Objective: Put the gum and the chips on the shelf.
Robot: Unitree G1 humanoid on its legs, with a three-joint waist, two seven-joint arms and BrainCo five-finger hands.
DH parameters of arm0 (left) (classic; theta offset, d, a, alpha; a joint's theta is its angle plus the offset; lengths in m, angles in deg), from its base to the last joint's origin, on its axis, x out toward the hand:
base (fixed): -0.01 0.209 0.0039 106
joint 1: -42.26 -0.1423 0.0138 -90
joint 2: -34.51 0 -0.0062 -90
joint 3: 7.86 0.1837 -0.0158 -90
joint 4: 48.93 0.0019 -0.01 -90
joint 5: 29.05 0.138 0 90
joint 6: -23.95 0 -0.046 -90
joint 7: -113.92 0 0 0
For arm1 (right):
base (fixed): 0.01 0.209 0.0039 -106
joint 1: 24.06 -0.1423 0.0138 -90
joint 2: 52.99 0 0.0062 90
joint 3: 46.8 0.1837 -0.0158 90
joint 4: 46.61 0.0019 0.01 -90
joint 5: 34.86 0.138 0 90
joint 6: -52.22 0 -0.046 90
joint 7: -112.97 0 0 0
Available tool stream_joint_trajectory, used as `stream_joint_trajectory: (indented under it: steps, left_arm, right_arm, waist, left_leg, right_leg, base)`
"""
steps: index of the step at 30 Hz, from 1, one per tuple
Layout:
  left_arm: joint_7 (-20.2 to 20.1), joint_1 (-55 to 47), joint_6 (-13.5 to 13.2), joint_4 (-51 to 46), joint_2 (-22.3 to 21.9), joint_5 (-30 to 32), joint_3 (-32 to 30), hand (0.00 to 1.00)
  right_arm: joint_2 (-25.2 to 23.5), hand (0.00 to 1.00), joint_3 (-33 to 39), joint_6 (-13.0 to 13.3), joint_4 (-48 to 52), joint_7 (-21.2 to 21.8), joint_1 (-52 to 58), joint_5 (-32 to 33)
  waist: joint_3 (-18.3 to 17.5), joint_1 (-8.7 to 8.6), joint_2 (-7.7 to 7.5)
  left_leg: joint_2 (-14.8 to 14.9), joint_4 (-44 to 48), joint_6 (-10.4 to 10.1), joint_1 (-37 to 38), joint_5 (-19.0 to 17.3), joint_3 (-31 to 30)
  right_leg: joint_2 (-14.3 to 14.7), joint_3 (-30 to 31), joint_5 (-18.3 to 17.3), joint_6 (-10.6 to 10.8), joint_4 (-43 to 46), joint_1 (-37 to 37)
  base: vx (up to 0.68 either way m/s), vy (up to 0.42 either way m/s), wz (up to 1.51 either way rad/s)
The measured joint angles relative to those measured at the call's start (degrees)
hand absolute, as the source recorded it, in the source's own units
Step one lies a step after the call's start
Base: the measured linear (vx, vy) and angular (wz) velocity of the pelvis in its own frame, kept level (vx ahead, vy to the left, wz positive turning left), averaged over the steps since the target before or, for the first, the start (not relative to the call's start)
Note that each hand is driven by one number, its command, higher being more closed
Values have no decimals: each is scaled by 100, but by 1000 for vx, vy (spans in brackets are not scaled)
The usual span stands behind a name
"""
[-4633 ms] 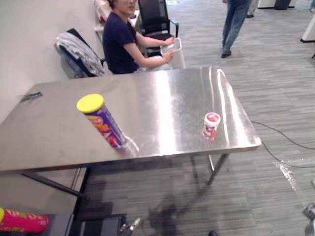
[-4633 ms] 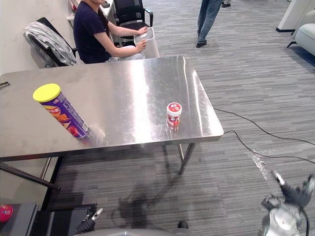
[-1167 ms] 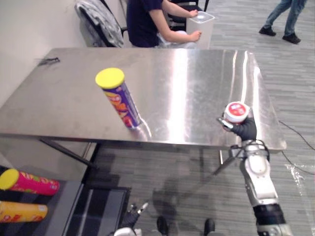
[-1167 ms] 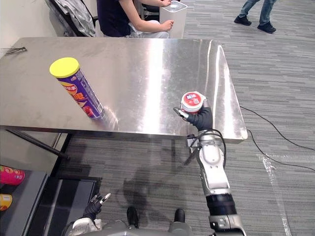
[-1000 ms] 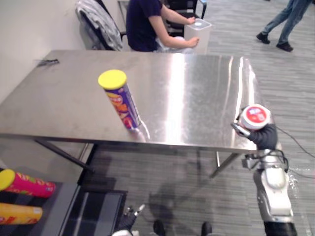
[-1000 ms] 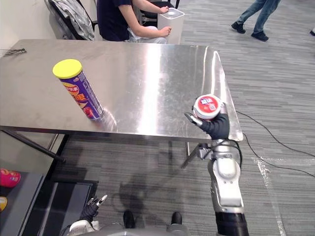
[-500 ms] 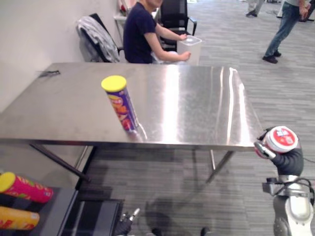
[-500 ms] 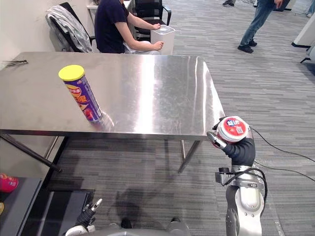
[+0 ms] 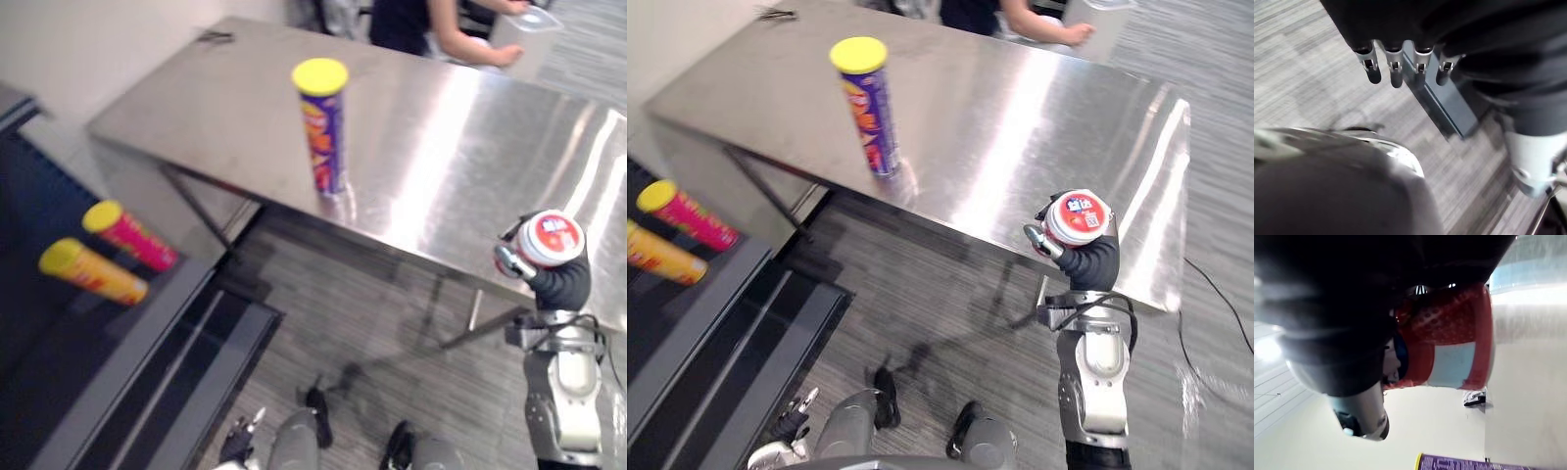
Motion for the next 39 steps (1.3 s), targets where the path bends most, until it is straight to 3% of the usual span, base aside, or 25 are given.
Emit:
stream_joint_trajectory:
  steps: [2,3,5,6,7,8,10,14,19,22,26,29,30,31,39]
  left_arm:
    - [-11,-122,3,14,-11,-12,3,0]
    - [-15,-145,7,13,-32,-28,4,0]
    - [-14,-146,-8,-49,-59,-53,-22,0]
    - [-19,-154,-6,-36,-92,-51,-132,0]
    - [-40,-164,4,53,-101,-47,-193,0]
    - [-62,-201,38,215,-108,-42,-304,0]
    - [-112,-301,85,286,-115,-31,-364,0]
    - [-109,-366,115,284,-120,190,-363,0]
    - [-98,-306,109,278,-59,235,-334,0]
    - [-94,-242,109,271,-1,234,-323,0]
    - [-83,-283,114,275,-21,234,-273,0]
    - [-89,-248,109,239,-28,236,-264,0]
    - [-96,-220,109,241,-18,254,-283,0]
    - [-98,-246,113,229,-13,372,-289,0]
    - [-134,-218,47,-5,-46,474,-267,0]
  right_arm:
    - [4,100,108,1,12,-6,13,-1]
    - [24,100,225,16,46,-25,-1,-25]
    - [51,100,452,17,16,-96,-8,-62]
    - [66,100,543,12,-15,-110,-12,-65]
    - [23,100,621,7,-72,-121,-141,-67]
    - [-14,100,683,-10,-204,-162,-213,-68]
    - [-16,100,847,-32,-253,-178,-144,-261]
    - [-23,100,857,-23,-206,-202,-106,-312]
    - [-117,100,844,-30,-279,-289,-125,-654]
    - [-215,100,701,-51,-467,-350,-141,-742]
    - [-215,100,384,-55,-472,-332,-178,-749]
    - [-217,100,331,-56,-467,-327,-179,-749]
    - [-227,100,305,-56,-424,-317,-148,-749]
    - [-235,100,260,-57,-417,-268,-136,-750]
    - [-237,100,93,-81,-448,-51,-121,-750]
  waist:
    - [-31,-13,53]
    - [-68,-22,141]
    - [-161,-71,52]
    - [-245,-68,106]
    - [-219,-36,159]
    - [-245,-35,228]
    - [-262,-29,142]
    - [-293,-37,82]
    - [-182,-72,2]
    - [-45,-31,-44]
    - [42,34,29]
    - [54,-6,33]
    - [68,6,-30]
    - [73,1,13]
    - [74,3,-38]
  left_leg:
    - [356,595,43,264,-64,280]
    - [324,479,43,202,0,511]
    - [-219,-425,87,207,97,527]
    - [-484,-1169,88,330,69,472]
    - [-347,-1105,129,361,-167,740]
    - [-135,-1091,-70,437,-291,940]
    - [-407,-1385,-159,456,-269,1020]
    - [-819,-1766,-2,371,-166,854]
    - [-1011,-1662,47,343,-142,668]
    - [-1052,-1624,-15,312,-265,493]
    - [-1122,-1703,-26,320,-314,461]
    - [-1226,-2220,-135,512,-378,805]
    - [-1089,-1921,5,521,-433,1026]
    - [-1042,-1921,208,565,-277,994]
    - [-1275,-2231,357,605,-81,890]
  right_leg:
    - [-169,-525,-4,5,64,223]
    - [-279,-892,-32,50,252,254]
    - [-408,-1128,-93,181,-71,251]
    - [-424,-1413,86,220,-349,270]
    - [-417,-1671,254,242,-402,319]
    - [-435,-1890,262,253,-283,360]
    - [-603,-2178,322,352,-221,452]
    - [-844,-2397,486,456,-189,434]
    - [-1139,-2437,541,442,183,536]
    - [-1136,-2435,526,430,197,621]
    - [-1083,-2365,550,464,17,636]
    - [-1007,-2341,591,476,-425,627]
    - [-1088,-2346,656,492,-391,597]
    - [-1158,-2308,699,557,-203,588]
    - [-1196,-2419,849,600,-304,623]
  base:
    - [-49,-14,142]
    - [-89,37,169]
    - [-124,55,166]
    - [-89,94,108]
    - [-61,166,110]
    - [-13,148,95]
    - [-23,219,97]
    - [-36,209,47]
    - [-27,127,25]
    - [-63,88,30]
    - [-60,96,11]
    - [-10,68,23]
    - [79,14,16]
    - [75,22,16]
    - [54,6,10]
